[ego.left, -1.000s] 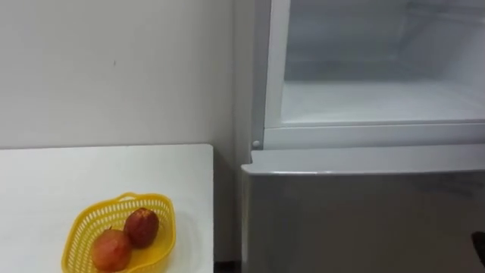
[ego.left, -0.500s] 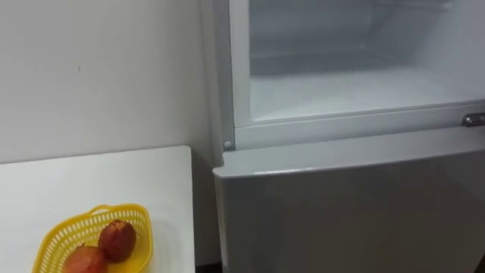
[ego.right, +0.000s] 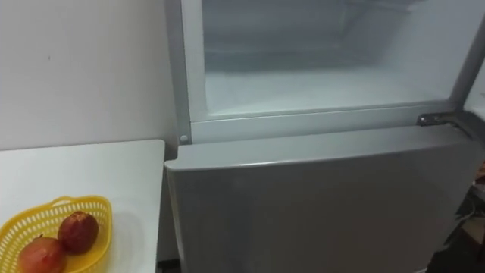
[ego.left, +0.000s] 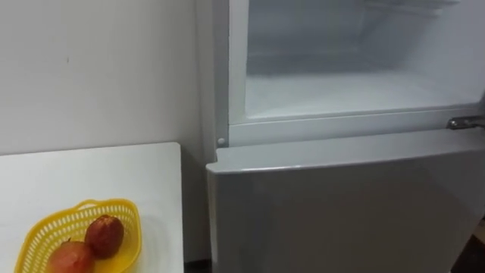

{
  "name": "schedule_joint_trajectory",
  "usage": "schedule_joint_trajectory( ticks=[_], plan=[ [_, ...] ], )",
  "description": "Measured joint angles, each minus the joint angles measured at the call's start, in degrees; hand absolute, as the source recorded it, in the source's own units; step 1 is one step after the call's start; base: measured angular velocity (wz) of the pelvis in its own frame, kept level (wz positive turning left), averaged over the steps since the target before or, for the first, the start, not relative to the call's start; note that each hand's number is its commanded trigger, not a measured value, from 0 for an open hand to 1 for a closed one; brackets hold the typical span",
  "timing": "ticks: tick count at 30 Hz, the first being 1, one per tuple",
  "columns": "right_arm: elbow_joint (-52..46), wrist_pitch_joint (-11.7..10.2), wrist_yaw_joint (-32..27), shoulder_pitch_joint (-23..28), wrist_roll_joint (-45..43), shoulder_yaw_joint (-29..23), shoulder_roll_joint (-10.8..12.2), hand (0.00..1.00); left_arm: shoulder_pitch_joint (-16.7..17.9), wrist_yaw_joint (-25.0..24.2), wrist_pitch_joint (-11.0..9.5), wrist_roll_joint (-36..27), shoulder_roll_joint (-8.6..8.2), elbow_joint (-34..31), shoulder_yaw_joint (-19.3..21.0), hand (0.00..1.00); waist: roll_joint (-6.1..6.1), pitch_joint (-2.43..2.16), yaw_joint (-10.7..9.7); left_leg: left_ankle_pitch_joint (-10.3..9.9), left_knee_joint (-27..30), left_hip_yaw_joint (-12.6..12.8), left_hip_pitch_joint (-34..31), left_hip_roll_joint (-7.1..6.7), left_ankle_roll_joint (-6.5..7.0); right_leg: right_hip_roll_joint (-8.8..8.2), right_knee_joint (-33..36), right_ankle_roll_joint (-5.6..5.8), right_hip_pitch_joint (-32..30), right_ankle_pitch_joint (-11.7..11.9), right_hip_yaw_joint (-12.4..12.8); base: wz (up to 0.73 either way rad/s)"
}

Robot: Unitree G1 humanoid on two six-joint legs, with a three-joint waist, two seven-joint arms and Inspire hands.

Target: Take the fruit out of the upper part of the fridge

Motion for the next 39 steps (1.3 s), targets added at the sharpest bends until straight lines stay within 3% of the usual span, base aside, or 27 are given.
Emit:
schedule_joint_trajectory(
  ticks=[2,5,8,11,18,21,26,30,33,35,36,39],
  plan=[
    [0.0,-0.3,-0.9,-2.6,-4.0,-1.0,-3.9,0.0,-0.1,0.0,-0.3,0.2,0.06,0.0,0.5,0.0,-0.37,0.02,-0.3,0.0,0.0,0.0,0.2,-0.01,0.0,0.0,0.1,0.0,0.0,0.0,0.0,0.0],
    [-0.3,-0.9,-1.3,-5.4,-9.8,-2.9,-7.6,0.0,-0.2,0.1,-0.5,0.4,0.13,0.0,1.0,0.0,-1.16,0.01,-0.2,0.0,0.0,-0.2,0.0,0.02,-0.02,0.0,-0.1,0.01,0.0,0.0,-0.4,0.05],
    [-0.7,-1.8,-1.3,-5.4,-14.2,-4.0,-9.6,0.0,0.0,0.1,-0.7,0.4,0.19,0.0,1.1,0.0,-2.09,0.08,0.3,0.0,-0.2,-0.5,-0.1,0.02,-0.04,0.01,-0.6,0.01,0.3,0.1,-0.7,0.06],
    [-2.9,-1.9,-0.8,-5.0,-16.3,-3.8,-9.7,0.0,-0.2,0.1,-0.7,0.3,0.21,0.5,1.1,0.0,-2.51,0.12,0.5,0.0,-0.3,-0.5,-0.1,0.0,-0.04,0.01,-0.5,0.04,0.4,0.1,-0.7,0.0],
    [-9.3,-0.2,-0.9,-5.0,-24.7,-1.4,-9.6,0.0,-0.4,-0.6,-1.0,0.4,0.18,2.4,2.7,0.0,-1.08,0.58,0.3,0.1,-1.4,0.5,0.8,-0.01,-0.09,0.0,0.6,-0.06,-0.4,-0.1,-0.3,-0.09],
    [-10.7,1.1,-0.8,-5.0,-27.4,-0.6,-9.5,0.0,-0.2,-1.6,-1.4,0.4,0.08,2.6,3.7,0.0,-1.08,0.58,0.4,0.1,-1.5,0.4,1.0,-0.06,-0.09,-0.03,1.0,-0.04,-0.2,-0.2,-0.3,-0.03],
    [-15.8,4.1,2.0,-5.0,-36.6,5.5,-9.5,0.0,-0.3,-3.0,-3.1,1.5,-0.88,4.4,5.6,0.0,-1.11,0.59,1.3,0.2,-1.5,0.4,1.6,-0.08,-0.27,0.06,2.7,-0.33,-1.0,-0.6,0.9,-0.13],
    [-22.6,4.5,4.3,-6.3,-44.2,5.5,-9.7,0.0,-0.2,-3.7,-3.1,1.6,-1.03,5.6,6.6,0.0,-1.86,0.66,2.4,0.6,-1.4,0.4,2.2,-0.02,-0.47,0.13,2.8,-0.44,-0.9,-0.6,1.0,-0.01],
    [-29.9,1.8,6.9,-12.6,-53.1,5.7,-12.7,0.0,-1.6,-3.2,-3.8,1.5,0.17,7.9,6.5,0.0,-4.1,0.93,3.4,0.8,-1.2,-0.6,2.8,0.44,-0.67,0.47,1.0,-0.76,1.2,-0.2,-0.1,0.18],
    [-32.0,0.7,8.8,-14.2,-57.7,5.8,-13.8,0.0,-1.5,-3.0,-4.0,1.5,0.49,8.0,5.7,0.0,-5.05,0.6,3.9,0.8,-1.2,-1.1,3.0,0.55,-0.69,0.53,-0.4,-0.53,2.4,0.2,-1.0,0.27],
    [-32.8,-0.5,9.8,-14.9,-60.2,5.8,-13.8,0.0,-1.5,-2.8,-4.1,1.5,0.86,8.1,4.7,0.0,-5.66,0.68,4.6,0.8,-1.2,-1.2,3.0,0.59,-0.68,0.63,-1.5,-0.53,3.2,0.9,-1.4,0.16],
    [-34.1,-2.2,11.7,-15.7,-63.2,6.0,-13.8,0.0,-1.7,-1.7,-4.1,1.6,1.22,8.5,3.0,0.0,-5.81,0.59,5.7,0.6,-1.5,-1.2,2.8,0.48,-0.37,0.68,-3.2,-0.13,4.0,2.1,-1.4,0.02]
  ],
)
